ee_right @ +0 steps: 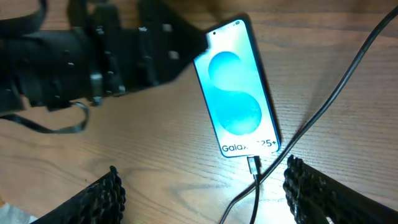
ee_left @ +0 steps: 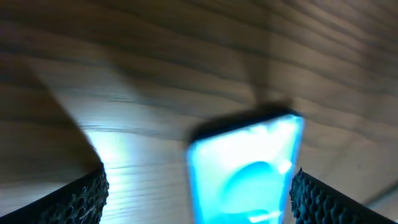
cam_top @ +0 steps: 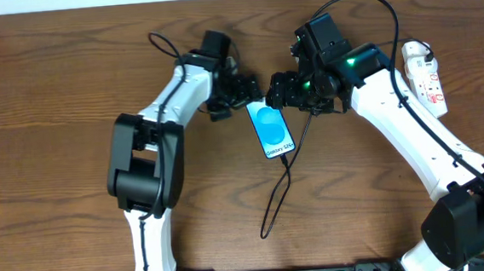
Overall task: Plug charger to phone and switch on socket
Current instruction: 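Open the left gripper and lift the left arm away from the phone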
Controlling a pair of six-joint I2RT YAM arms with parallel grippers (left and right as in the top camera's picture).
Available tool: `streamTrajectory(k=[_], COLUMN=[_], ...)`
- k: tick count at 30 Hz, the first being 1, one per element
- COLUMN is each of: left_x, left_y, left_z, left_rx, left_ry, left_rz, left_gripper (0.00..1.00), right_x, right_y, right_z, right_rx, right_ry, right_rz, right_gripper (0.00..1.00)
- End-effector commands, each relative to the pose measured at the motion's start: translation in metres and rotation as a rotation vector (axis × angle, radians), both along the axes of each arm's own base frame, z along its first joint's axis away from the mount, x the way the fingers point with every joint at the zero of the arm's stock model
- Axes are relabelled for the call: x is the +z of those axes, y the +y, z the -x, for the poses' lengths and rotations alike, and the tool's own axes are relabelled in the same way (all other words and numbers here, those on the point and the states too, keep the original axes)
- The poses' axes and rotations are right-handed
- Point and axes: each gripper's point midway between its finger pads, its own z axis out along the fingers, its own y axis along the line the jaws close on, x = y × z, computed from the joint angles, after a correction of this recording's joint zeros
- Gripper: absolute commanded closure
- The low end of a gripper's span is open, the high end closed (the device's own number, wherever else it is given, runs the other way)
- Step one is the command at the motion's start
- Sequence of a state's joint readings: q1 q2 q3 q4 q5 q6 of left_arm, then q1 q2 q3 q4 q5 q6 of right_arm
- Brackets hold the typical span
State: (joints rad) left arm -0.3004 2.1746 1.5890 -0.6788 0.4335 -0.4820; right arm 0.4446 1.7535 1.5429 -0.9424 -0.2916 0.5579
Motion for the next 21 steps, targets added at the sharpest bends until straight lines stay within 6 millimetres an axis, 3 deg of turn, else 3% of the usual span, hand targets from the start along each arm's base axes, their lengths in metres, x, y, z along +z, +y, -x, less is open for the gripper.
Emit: streamTrajectory(k=[1, 4, 8, 11, 12, 17, 21], left_x=[-0.014, 0.020, 0.070, 0.113, 0.127, 0.198, 0.233], left_y=[0.065, 0.105, 0.139, 0.148, 0.149, 0.153, 0.156], left_z=[0.003, 0.001, 0.005, 0.012, 0.015, 0.034, 0.049], left_rx=[0.032, 0.045, 0.067, 0.084, 0.093, 0.141, 0.165], left_ry=[0.001, -0.064, -0.152, -0.230, -0.258, -0.419, -0.501], left_rz=[-0.214, -0.357, -0.481, -0.505, -0.506, -0.472, -0.452], left_gripper=[0.05, 0.05, 0.05, 0.05, 0.05, 0.05, 0.05], right_x=[0.008, 0.008, 0.008, 0.008, 0.008, 0.008, 0.008], right_y=[0.002, 0.002, 0.002, 0.002, 0.002, 0.002, 0.002], right_z=[0.001, 0.001, 0.001, 0.001, 0.001, 0.001, 0.001], right_rx=[0.018, 0.018, 0.017, 0.017, 0.017, 0.018, 0.018], right_ry=[-0.027, -0.027, -0.029, -0.029, -0.028, -0.028, -0.028], right_rz=[-0.001, -0.001, -0.002, -0.002, -0.001, -0.002, -0.002], right_gripper=[0.18, 0.17, 0.11, 0.07, 0.01, 0.01, 0.01])
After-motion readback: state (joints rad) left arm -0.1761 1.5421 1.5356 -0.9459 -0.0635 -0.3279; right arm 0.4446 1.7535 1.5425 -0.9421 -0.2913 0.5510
